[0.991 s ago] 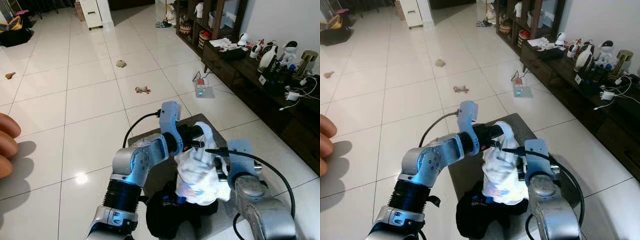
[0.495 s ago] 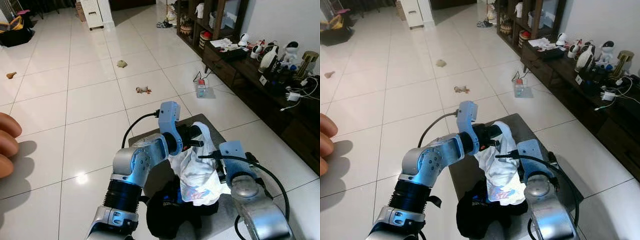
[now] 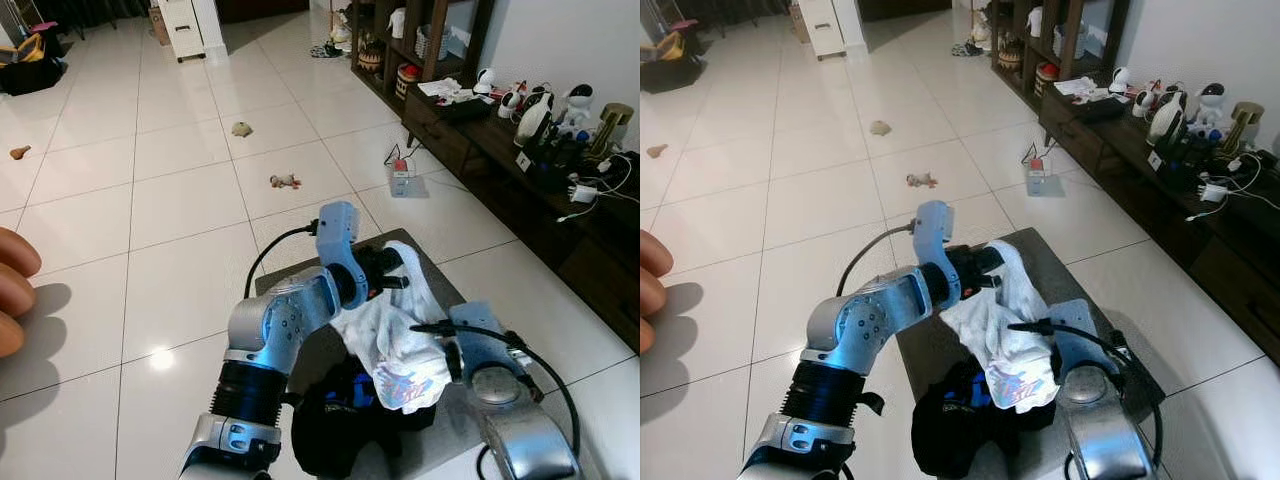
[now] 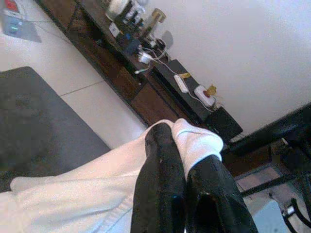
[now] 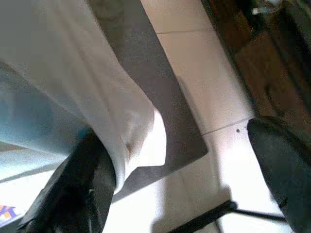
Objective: Hang hanger
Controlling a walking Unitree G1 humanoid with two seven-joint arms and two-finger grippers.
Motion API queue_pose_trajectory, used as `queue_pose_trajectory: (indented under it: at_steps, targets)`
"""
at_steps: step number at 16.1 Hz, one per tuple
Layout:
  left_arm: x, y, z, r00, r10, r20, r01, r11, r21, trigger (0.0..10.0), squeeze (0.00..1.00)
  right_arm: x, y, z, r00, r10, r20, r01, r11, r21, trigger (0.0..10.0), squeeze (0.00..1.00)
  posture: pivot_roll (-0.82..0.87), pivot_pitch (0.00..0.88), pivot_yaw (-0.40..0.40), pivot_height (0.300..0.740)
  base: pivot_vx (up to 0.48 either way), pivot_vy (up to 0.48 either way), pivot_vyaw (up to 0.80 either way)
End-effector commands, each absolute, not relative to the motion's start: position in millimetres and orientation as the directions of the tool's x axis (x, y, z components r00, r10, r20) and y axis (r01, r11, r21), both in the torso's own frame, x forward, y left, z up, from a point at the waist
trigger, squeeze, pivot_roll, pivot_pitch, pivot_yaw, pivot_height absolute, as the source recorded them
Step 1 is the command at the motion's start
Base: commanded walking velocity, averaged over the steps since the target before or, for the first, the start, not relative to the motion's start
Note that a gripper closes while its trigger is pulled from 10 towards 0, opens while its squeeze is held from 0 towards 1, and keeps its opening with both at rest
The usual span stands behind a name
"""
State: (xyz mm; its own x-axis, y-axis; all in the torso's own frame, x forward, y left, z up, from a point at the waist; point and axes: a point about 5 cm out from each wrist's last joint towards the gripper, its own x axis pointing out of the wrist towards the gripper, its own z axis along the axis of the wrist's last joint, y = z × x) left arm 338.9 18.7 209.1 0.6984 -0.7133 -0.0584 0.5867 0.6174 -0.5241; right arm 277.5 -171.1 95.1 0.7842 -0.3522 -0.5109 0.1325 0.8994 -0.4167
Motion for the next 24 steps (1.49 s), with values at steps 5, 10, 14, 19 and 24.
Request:
queue_pose_trajectory:
  at_steps: [5,10,14,19,24]
  targets:
    - [335,11,237,0.717,-0.695,0.060,0.616,0.590,-0.523,0.0,0.00,289,-190,103,0.769,-0.486,-0.416,0.309,0.852,-0.423,10.0,0.00,-0.09,0.098,0.027,0.740,0.000,0.000,0.00]
    - [329,7,241,0.685,-0.723,0.089,0.649,0.550,-0.527,0.0,0.00,312,-179,111,0.815,-0.424,-0.396,0.307,0.894,-0.326,10.0,0.00,-0.08,0.098,0.025,0.740,0.000,0.000,0.00]
    - [326,5,243,0.669,-0.737,0.097,0.661,0.530,-0.530,0.0,0.00,323,-153,105,0.853,-0.256,-0.455,0.179,0.962,-0.207,10.0,0.00,-0.08,0.098,0.026,0.740,0.000,0.000,0.00]
    - [325,6,242,0.669,-0.737,0.093,0.660,0.532,-0.531,0.0,0.00,327,-161,107,0.844,-0.333,-0.421,0.247,0.937,-0.248,10.0,0.00,-0.08,0.099,0.025,0.740,0.000,0.000,0.00]
    - [326,7,238,0.674,-0.735,0.071,0.657,0.553,-0.512,0.0,0.00,326,-166,105,0.847,-0.323,-0.423,0.165,0.915,-0.369,4.9,0.00,-0.08,0.097,0.024,0.740,0.000,0.000,0.00]
